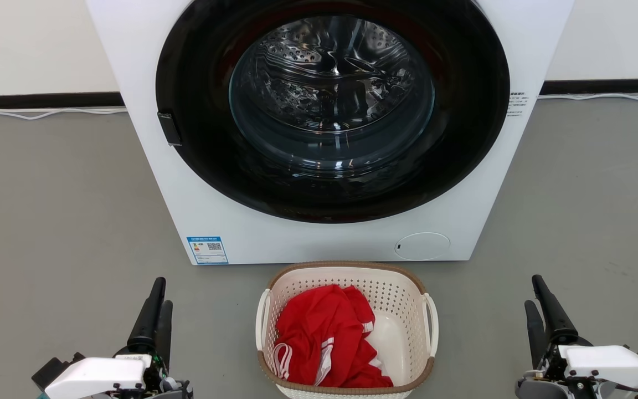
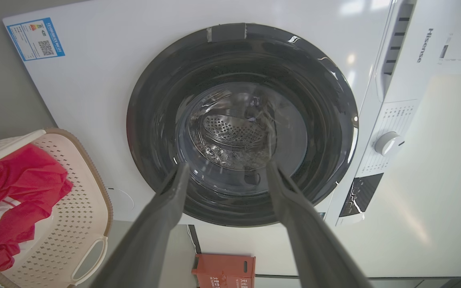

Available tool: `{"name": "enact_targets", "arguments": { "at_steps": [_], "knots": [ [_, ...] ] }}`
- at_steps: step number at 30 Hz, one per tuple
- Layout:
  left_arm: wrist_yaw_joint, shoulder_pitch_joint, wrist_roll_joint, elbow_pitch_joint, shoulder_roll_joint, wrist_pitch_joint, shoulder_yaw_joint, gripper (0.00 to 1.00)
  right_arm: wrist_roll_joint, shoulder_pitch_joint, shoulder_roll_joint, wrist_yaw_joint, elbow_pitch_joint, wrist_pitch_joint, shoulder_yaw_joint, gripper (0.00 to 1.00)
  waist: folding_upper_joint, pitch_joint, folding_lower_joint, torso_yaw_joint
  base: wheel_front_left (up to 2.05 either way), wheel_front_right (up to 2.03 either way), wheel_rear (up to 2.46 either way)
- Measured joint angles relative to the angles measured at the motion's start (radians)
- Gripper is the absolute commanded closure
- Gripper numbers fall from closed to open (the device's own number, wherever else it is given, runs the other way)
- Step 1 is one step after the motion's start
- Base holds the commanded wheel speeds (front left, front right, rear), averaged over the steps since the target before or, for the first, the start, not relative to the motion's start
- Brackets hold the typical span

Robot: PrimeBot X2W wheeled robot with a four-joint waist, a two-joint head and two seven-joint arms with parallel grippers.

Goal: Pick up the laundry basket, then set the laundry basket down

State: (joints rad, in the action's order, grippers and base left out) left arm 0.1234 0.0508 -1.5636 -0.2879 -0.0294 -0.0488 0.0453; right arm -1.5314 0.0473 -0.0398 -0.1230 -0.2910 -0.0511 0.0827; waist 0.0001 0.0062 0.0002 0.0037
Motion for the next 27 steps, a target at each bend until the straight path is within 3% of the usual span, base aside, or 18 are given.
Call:
{"name": "enact_targets", "arguments": {
  "at_steps": [27],
  "knots": [
    [0.000, -0.002, 0.337, -0.001, -0.002, 0.077, -0.012, 0.00, 0.477, 0.000, -0.004, 0.000, -0.011, 0.073, -0.055, 0.00, 0.0000, 0.002, -0.0001, 0.006, 0.00, 0.00, 0.00]
  ]
}}
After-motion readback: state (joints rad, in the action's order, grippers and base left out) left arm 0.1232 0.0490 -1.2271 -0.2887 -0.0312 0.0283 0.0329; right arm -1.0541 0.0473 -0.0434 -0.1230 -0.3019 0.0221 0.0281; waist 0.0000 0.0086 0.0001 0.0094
